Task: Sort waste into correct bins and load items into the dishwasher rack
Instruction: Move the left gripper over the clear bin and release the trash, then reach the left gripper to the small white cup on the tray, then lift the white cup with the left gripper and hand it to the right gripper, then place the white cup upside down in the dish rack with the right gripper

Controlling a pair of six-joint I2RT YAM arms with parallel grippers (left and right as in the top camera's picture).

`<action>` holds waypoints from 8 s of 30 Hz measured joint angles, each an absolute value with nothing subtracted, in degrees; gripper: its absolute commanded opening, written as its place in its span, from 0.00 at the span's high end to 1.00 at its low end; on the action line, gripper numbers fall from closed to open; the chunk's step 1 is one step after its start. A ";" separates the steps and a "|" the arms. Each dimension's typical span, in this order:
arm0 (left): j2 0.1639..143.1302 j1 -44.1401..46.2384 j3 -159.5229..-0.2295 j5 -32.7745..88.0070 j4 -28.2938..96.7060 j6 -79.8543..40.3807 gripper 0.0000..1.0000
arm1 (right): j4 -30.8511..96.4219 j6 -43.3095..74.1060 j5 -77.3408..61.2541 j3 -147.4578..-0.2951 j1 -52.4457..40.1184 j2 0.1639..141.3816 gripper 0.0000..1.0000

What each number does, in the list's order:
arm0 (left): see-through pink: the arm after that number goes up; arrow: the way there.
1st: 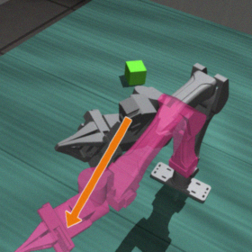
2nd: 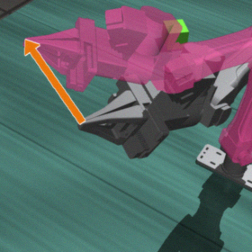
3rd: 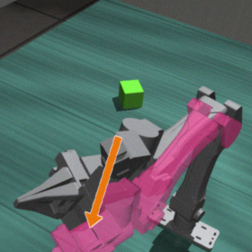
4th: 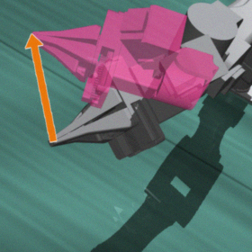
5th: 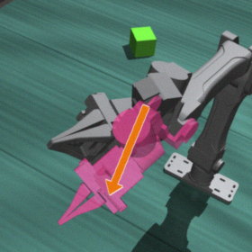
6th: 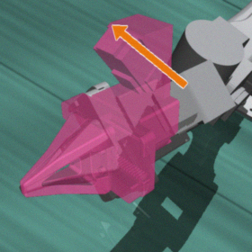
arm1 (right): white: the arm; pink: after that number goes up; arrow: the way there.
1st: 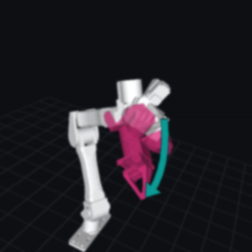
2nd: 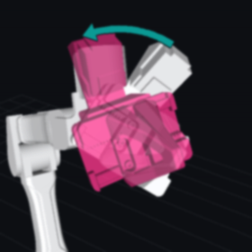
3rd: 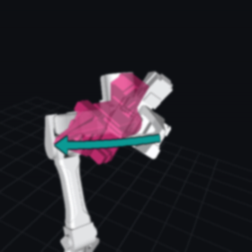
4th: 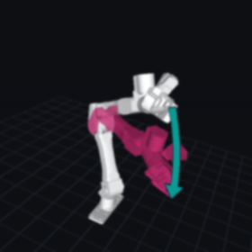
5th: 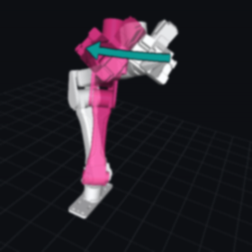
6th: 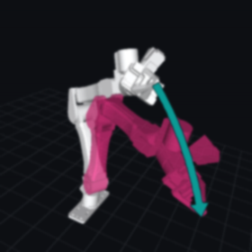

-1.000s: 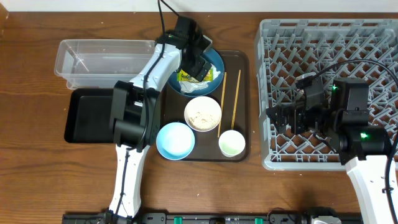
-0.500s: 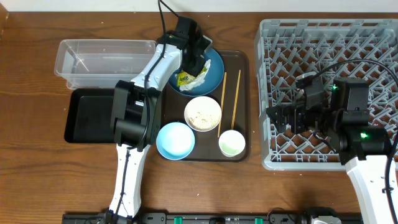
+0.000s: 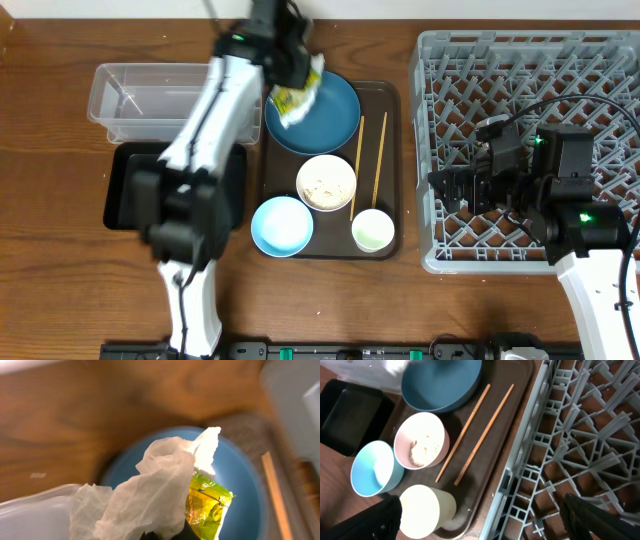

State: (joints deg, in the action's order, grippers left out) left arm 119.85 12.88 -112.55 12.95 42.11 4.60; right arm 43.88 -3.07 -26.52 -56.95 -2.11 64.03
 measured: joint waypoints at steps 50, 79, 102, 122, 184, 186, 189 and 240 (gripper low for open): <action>108.33 0.34 -109.91 18.50 61.58 -12.53 0.24 | 43.42 -2.92 -26.52 -56.95 -2.11 64.03 0.01; 91.70 35.24 -72.25 13.54 49.71 -18.22 0.35 | 42.63 -2.68 -26.52 -57.04 -2.11 64.03 0.01; 100.90 41.39 -68.42 13.34 44.56 -20.67 0.63 | 42.83 -2.48 -26.52 -57.06 -2.11 64.03 0.01; 98.45 34.09 -70.22 28.77 44.71 -18.57 0.94 | 42.50 3.29 -30.11 -57.06 -2.11 66.32 0.01; 95.88 11.88 -70.67 86.76 36.71 -10.15 0.45 | 9.34 7.18 -72.23 -57.06 -9.04 80.36 0.58; 95.88 11.64 -70.67 84.66 36.56 -10.24 0.42 | 10.90 9.08 -71.40 -57.06 -6.31 80.23 0.56; 95.88 11.73 -70.72 80.49 36.82 -10.28 0.42 | 15.51 11.11 -65.10 -57.12 -1.28 79.90 0.57; 95.88 12.01 -70.72 34.09 43.48 -10.24 0.41 | 77.97 8.56 -5.10 -80.95 -7.64 98.67 0.23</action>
State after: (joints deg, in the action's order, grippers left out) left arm 95.88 12.01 -70.72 34.09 43.48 -10.24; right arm 77.97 8.56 -5.10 -80.95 -7.64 98.67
